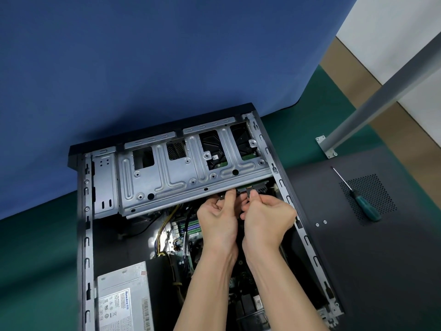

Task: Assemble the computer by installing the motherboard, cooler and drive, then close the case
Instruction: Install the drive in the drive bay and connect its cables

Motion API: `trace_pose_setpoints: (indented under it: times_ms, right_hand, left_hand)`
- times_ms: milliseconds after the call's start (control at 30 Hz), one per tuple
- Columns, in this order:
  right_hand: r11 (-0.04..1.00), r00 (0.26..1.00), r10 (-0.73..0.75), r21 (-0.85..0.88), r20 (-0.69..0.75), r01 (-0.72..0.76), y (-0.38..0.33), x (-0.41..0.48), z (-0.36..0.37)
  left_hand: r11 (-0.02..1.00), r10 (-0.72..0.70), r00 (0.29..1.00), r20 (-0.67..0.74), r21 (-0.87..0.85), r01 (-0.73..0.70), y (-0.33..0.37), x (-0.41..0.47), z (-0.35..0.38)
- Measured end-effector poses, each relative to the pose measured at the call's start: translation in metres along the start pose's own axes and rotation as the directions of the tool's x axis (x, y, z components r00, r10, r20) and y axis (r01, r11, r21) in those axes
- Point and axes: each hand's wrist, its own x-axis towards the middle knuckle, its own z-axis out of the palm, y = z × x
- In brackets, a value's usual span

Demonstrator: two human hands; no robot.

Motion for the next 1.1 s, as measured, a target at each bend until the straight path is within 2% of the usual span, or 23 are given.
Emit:
trace_pose_setpoints:
  times_ms: [133, 267, 367, 500, 567, 633, 700, 800, 900, 1000, 1100]
  right_hand:
    - [0.998, 0.993, 0.058, 0.009, -0.099, -0.058, -0.007, 0.000, 0.008]
    - [0.996, 0.992, 0.086, 0.042, -0.091, -0.083, -0.008, 0.002, 0.009]
    - [0.997, 0.998, 0.065, 0.029, -0.008, -0.065, -0.005, -0.001, -0.001]
    - [0.995, 0.986, 0.016, -0.098, 0.168, 0.001, -0.005, -0.009, -0.015]
    - [0.991, 0.992, 0.032, -0.131, 0.121, -0.016, -0.007, -0.009, -0.010]
    - [0.991, 0.997, 0.081, -0.108, 0.015, -0.079, -0.012, -0.007, 0.000]
    - [0.990, 0.992, 0.126, -0.065, -0.031, -0.128, -0.017, -0.005, 0.005]
    - [0.991, 0.987, 0.124, -0.067, 0.106, -0.118, -0.021, -0.006, -0.006]
    - [0.971, 0.960, 0.030, -0.235, 0.279, 0.038, -0.025, -0.013, -0.029]
    - [0.919, 0.910, -0.071, -0.328, 0.408, 0.219, -0.027, -0.024, -0.060]
    - [0.895, 0.878, -0.071, -0.358, 0.474, 0.265, -0.028, -0.031, -0.094]
  left_hand:
    - [1.000, 0.008, 1.000, -0.017, 0.002, -0.008, 0.001, -0.001, 0.001]
    - [1.000, 0.010, 1.000, -0.001, 0.017, -0.010, 0.000, 0.000, -0.001]
    - [0.999, 0.018, 1.000, -0.005, 0.027, -0.018, -0.001, -0.001, -0.001]
    - [0.999, 0.043, 0.999, -0.011, 0.022, -0.043, 0.000, -0.002, -0.004]
    - [0.998, 0.046, 0.999, -0.007, 0.039, -0.046, 0.001, -0.001, -0.005]
    - [0.997, 0.044, 0.999, -0.002, 0.066, -0.044, 0.000, 0.000, -0.005]
    - [0.996, 0.031, 0.999, -0.009, 0.087, -0.031, -0.001, 0.001, -0.005]
    - [0.990, 0.022, 1.000, 0.009, 0.136, -0.023, -0.001, 0.000, -0.007]
    - [0.981, -0.031, 0.990, 0.134, 0.193, 0.005, 0.010, -0.003, -0.015]
    - [0.934, -0.054, 0.982, 0.182, 0.358, -0.016, 0.018, -0.008, -0.027]
    - [0.853, -0.057, 0.987, 0.149, 0.521, -0.030, 0.020, -0.023, -0.038]
